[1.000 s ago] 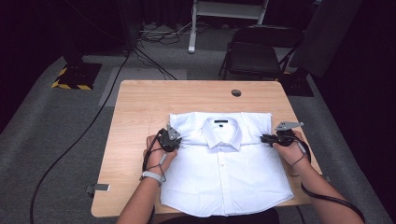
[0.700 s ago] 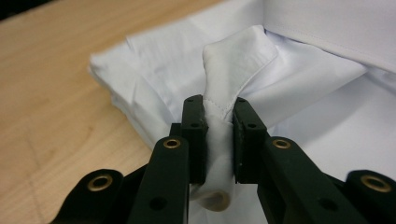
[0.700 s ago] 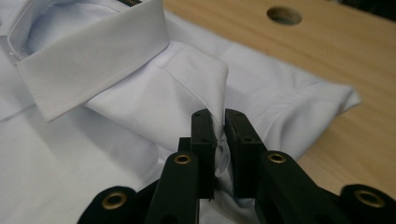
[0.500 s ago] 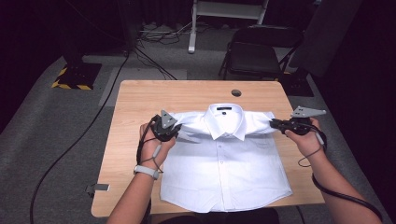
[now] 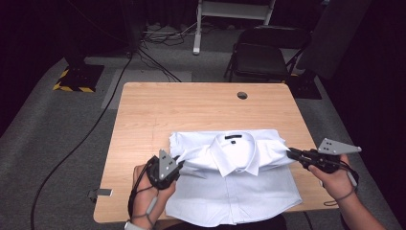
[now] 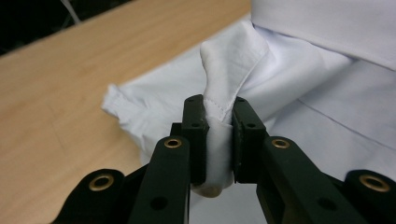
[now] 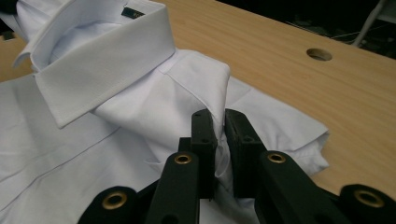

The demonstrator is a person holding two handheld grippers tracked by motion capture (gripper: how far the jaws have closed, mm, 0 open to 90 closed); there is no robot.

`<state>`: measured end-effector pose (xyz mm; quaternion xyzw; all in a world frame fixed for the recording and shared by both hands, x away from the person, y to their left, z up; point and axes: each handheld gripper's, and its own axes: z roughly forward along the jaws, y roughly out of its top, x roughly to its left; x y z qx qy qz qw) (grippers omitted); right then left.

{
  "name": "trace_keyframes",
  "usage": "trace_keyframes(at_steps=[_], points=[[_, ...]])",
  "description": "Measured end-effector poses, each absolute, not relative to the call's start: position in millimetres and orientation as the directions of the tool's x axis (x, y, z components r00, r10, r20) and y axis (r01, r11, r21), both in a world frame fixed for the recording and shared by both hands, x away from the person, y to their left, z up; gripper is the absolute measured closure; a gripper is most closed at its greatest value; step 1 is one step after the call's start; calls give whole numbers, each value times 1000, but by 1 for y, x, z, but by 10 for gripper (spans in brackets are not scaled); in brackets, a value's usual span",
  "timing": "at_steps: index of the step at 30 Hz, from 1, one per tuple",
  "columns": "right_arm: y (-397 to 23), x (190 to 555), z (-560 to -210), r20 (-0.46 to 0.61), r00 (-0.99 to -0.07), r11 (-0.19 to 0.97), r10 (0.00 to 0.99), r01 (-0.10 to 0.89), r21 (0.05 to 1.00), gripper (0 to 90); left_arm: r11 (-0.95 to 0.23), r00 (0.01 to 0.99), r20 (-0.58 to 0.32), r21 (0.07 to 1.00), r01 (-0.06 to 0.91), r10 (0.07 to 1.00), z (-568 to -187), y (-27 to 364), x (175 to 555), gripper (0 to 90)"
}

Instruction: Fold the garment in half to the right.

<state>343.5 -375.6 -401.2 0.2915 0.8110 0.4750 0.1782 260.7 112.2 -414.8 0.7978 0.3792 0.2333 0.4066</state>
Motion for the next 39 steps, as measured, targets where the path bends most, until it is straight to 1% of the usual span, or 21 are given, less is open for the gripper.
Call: trace_keyframes(at_steps=[1, 2, 3, 4, 5, 6, 7, 8, 9, 11, 14, 16, 19, 21, 23, 24, 28, 39], points=[[-379, 334, -403, 0, -775, 375, 633, 307, 875, 823, -385, 636, 26, 815, 434, 771, -420, 113, 247, 769], [-384, 324, -407, 14, -787, 379, 616, 313, 871, 800, -379, 668, -44, 795, 474, 743, -424, 116, 234, 716], [-389, 315, -411, 53, -802, 382, 595, 340, 859, 722, -338, 680, -128, 792, 508, 722, -428, 120, 220, 633], [-395, 307, -416, 102, -812, 370, 575, 369, 853, 632, -266, 678, -203, 812, 520, 706, -429, 127, 210, 580], [-401, 300, -419, 151, -811, 331, 565, 390, 859, 512, -189, 668, -257, 834, 518, 698, -428, 132, 203, 490], [-407, 296, -421, 219, -794, 270, 567, 429, 862, 371, -144, 662, -271, 854, 501, 699, -426, 137, 200, 404], [-411, 295, -422, 267, -774, 214, 574, 456, 864, 321, -126, 652, -260, 866, 484, 713, -425, 138, 200, 393], [-413, 296, -422, 259, -763, 189, 592, 444, 876, 318, -137, 636, -226, 873, 469, 737, -426, 138, 204, 383], [-412, 298, -422, 230, -755, 197, 614, 429, 881, 302, -166, 622, -182, 873, 459, 762, -428, 137, 209, 367], [-404, 305, -424, 197, -756, 226, 625, 416, 881, 284, -231, 608, -108, 862, 452, 787, -435, 129, 222, 371], [-385, 314, -435, 165, -775, 291, 610, 413, 863, 279, -287, 613, -72, 837, 466, 786, -451, 115, 241, 369], [-376, 322, -446, 142, -785, 336, 603, 411, 847, 279, -348, 626, -27, 812, 469, 779, -463, 104, 251, 369], [-365, 333, -465, 134, -788, 386, 601, 433, 815, 281, -418, 649, 8, 771, 480, 761, -480, 91, 260, 368], [-359, 339, -480, 120, -795, 440, 595, 447, 779, 280, -460, 653, 31, 736, 497, 756, -490, 87, 265, 371], [-354, 342, -492, 98, -802, 495, 589, 454, 741, 277, -484, 649, 45, 706, 517, 759, -499, 86, 270, 383], [-352, 343, -496, 82, -803, 519, 590, 455, 724, 272, -463, 643, 26, 716, 522, 765, -501, 87, 272, 384], [-349, 347, -500, 9, -809, 567, 587, 420, 709, 271, -450, 636, 23, 727, 519, 771, -503, 89, 283, 409], [-365, 379, -501, 4, -774, 538, 633, 445, 716, 272, -443, 641, 21, 740, 506, 767, -504, 77, 328, 421]])
